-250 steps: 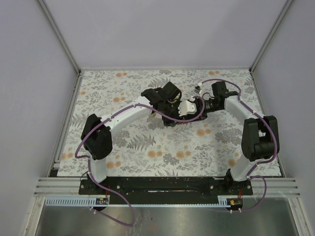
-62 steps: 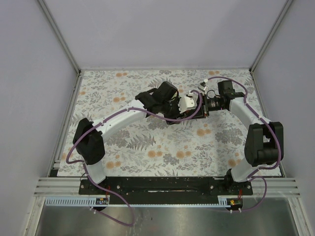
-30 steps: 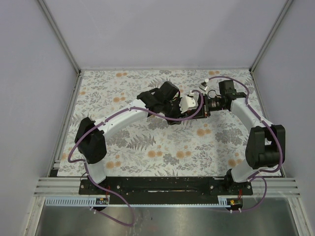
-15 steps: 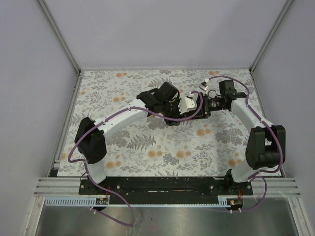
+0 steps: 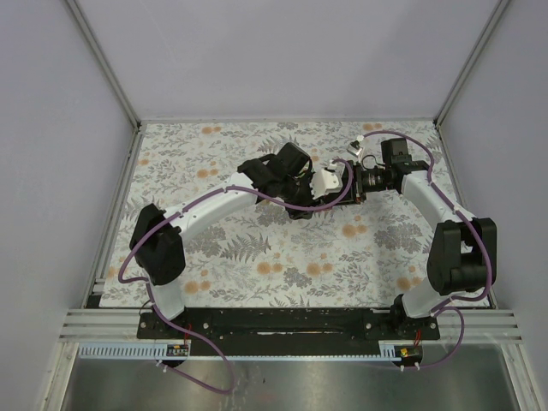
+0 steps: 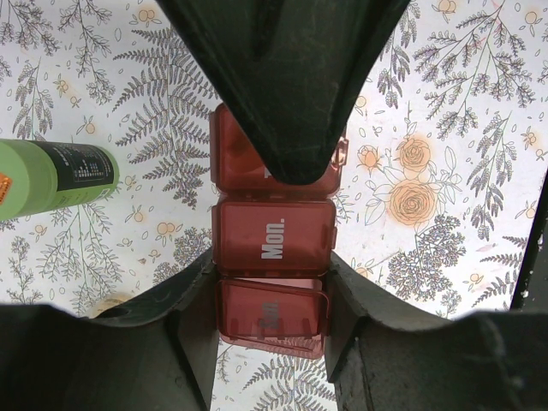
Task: Sort the pills into containers
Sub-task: Open the pill container at the center of the board.
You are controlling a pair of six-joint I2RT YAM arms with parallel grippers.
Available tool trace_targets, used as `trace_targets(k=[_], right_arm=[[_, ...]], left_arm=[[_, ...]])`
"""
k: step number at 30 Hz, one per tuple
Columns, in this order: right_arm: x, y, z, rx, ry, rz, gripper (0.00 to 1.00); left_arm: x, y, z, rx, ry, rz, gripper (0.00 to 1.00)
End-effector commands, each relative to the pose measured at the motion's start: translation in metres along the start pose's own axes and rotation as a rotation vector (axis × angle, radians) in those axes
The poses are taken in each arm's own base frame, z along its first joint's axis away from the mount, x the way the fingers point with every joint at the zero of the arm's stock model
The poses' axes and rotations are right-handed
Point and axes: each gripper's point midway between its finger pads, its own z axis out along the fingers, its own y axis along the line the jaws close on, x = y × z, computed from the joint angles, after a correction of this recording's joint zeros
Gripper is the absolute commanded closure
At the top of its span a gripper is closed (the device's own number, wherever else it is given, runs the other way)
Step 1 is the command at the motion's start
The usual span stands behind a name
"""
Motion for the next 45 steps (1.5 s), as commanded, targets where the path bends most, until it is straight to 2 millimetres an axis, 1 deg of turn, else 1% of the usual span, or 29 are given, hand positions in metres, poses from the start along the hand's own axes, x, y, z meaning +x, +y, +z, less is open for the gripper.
trace_targets(k=[1,6,8,11,14,16,20,23,25,27,31,34,35,37,40,44,45], right_arm=[[-0.003,0.013,-0.001,-0.035,-0.009,-0.036,0.49],[-0.002,0.012,0.001,-0.036,-0.003,-0.032,0.48],[-0.001,0.012,0.002,-0.038,-0.001,-0.031,0.46],[-0.001,0.011,0.003,-0.038,0.001,-0.033,0.47],[-0.001,0.013,0.003,-0.047,0.001,-0.030,0.55],[-0.001,0.013,0.004,-0.051,0.003,-0.029,0.63],[0.000,0.014,0.004,-0.058,0.005,-0.021,0.85],[-0.002,0.014,0.003,-0.061,0.000,-0.015,0.96],[-0.002,0.015,0.003,-0.064,-0.001,-0.013,1.00],[-0.004,0.015,0.001,-0.066,-0.012,-0.009,1.00],[-0.008,0.016,-0.003,-0.080,-0.032,0.001,1.00],[-0.010,0.017,-0.006,-0.080,-0.044,0.002,1.00],[-0.011,0.017,-0.006,-0.083,-0.047,-0.001,1.00],[-0.011,0.019,-0.007,-0.085,-0.051,-0.006,1.00],[-0.012,0.018,-0.009,-0.085,-0.059,0.003,1.00],[-0.015,0.020,-0.013,-0.101,-0.075,0.019,1.00],[-0.017,0.021,-0.015,-0.112,-0.083,0.019,1.00]], left_arm=[[-0.030,0.003,-0.017,-0.022,-0.082,0.024,1.00],[-0.034,0.004,-0.017,-0.026,-0.088,0.024,1.00],[-0.035,0.003,-0.016,-0.024,-0.090,0.025,1.00],[-0.036,0.004,-0.017,-0.026,-0.093,0.023,1.00],[-0.035,0.003,-0.016,-0.025,-0.091,0.021,1.00],[-0.036,0.004,-0.016,-0.025,-0.093,0.020,1.00],[-0.038,0.003,-0.017,-0.020,-0.098,0.019,1.00],[-0.038,0.002,-0.018,-0.020,-0.101,0.019,0.82],[-0.038,0.003,-0.018,-0.026,-0.106,0.019,0.72],[-0.038,0.002,-0.018,-0.027,-0.112,0.020,0.66],[-0.039,0.003,-0.022,-0.041,-0.135,0.022,0.40],[-0.042,0.005,-0.029,-0.053,-0.178,0.019,0.25],[-0.040,0.006,-0.029,-0.057,-0.185,0.011,0.21],[-0.042,0.008,-0.035,-0.062,-0.216,0.007,0.17],[-0.040,0.011,-0.040,-0.070,-0.236,-0.004,0.15],[-0.039,0.019,-0.048,-0.113,-0.311,-0.011,0.12],[-0.036,0.021,-0.047,-0.114,-0.321,-0.019,0.12]])
